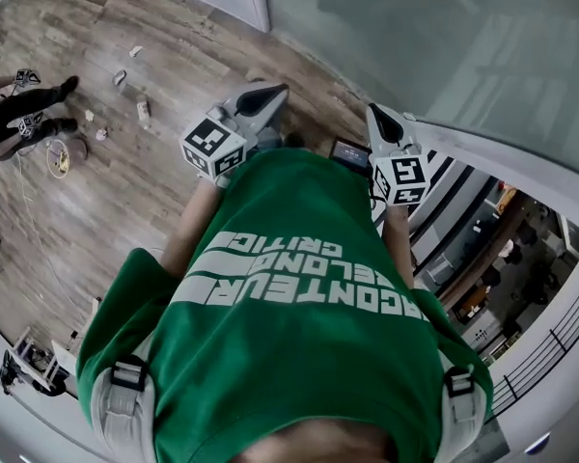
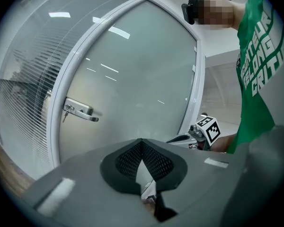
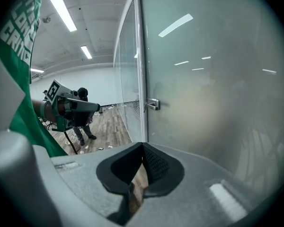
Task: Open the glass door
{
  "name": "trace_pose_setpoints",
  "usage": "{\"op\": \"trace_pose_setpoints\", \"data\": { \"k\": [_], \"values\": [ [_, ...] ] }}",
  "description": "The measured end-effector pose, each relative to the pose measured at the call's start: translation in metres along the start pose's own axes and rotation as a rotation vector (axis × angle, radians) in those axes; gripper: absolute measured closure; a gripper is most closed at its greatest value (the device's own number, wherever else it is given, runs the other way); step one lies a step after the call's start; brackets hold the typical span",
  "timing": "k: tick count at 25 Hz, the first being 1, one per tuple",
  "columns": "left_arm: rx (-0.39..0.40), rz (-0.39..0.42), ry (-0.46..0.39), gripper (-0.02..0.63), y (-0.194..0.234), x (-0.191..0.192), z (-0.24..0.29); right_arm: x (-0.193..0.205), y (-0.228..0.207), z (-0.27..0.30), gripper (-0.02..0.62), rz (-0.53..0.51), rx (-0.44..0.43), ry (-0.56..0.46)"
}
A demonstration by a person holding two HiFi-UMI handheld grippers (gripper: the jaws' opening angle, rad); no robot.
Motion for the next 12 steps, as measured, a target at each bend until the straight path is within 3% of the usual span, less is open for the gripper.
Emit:
{"op": "trace_pose_setpoints", "data": {
  "k": [12],
  "values": [
    [0.032,0.021,0.01,0.591,0.089,-0.054,0.038,-0.062,-0.032,0.061,0.603,-0.022,0.041,0.01]
  ]
}}
Point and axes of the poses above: the fingertips, and each gripper's own axes: z forward along the fingers, y to its left, x out of its underside, the point moved 10 cm from there along -z, backward along the fingers, and after that the axes turned 2 degrees about -y, right-handed, at the moved point
